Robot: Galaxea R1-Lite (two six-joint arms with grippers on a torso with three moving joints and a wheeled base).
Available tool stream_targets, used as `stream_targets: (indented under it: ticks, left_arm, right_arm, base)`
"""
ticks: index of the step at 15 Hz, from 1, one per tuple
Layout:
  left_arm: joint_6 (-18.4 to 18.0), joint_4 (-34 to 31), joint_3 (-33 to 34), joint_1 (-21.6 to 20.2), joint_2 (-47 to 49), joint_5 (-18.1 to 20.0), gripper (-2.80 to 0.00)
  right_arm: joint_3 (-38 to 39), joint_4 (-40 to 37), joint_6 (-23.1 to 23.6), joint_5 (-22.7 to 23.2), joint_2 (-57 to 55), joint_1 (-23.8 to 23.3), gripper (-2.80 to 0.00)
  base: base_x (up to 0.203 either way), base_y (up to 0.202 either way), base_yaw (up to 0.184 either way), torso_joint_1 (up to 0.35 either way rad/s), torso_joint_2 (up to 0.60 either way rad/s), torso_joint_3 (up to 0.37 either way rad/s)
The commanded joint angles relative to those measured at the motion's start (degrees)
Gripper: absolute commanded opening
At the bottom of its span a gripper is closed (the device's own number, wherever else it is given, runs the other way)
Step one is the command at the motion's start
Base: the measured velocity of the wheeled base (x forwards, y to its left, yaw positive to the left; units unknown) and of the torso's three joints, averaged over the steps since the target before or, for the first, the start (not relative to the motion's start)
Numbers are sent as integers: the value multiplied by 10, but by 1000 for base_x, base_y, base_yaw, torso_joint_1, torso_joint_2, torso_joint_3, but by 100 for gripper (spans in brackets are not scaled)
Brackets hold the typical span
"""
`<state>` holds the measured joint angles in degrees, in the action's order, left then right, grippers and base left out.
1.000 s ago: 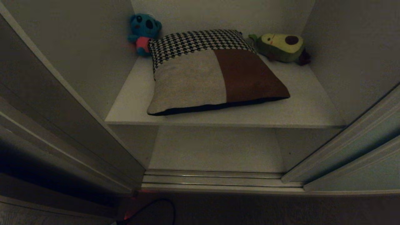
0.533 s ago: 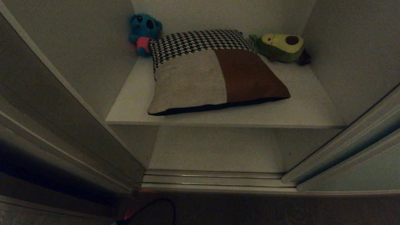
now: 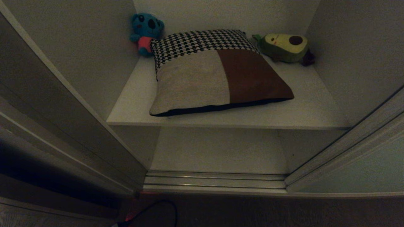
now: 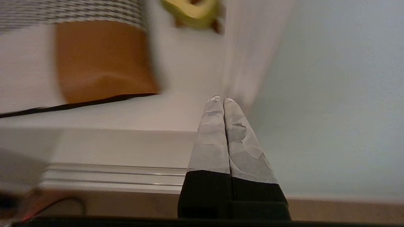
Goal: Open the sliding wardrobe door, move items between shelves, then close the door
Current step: Close the door
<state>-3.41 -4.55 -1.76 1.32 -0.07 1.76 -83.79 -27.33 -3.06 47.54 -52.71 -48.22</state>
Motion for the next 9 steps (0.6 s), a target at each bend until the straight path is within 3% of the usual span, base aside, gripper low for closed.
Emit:
stream_targets:
  ticks: [1, 9]
  left_arm:
    - [0, 0, 0, 0, 0, 0, -280]
    - [0, 0, 0, 0, 0, 0, -280]
  right_arm:
    - [1, -2, 0, 0, 28, 48, -280]
    - [7, -60, 2, 24, 148, 201, -280]
  base:
    - [0, 0, 0, 0, 0, 0]
    - [0, 0, 0, 0, 0, 0]
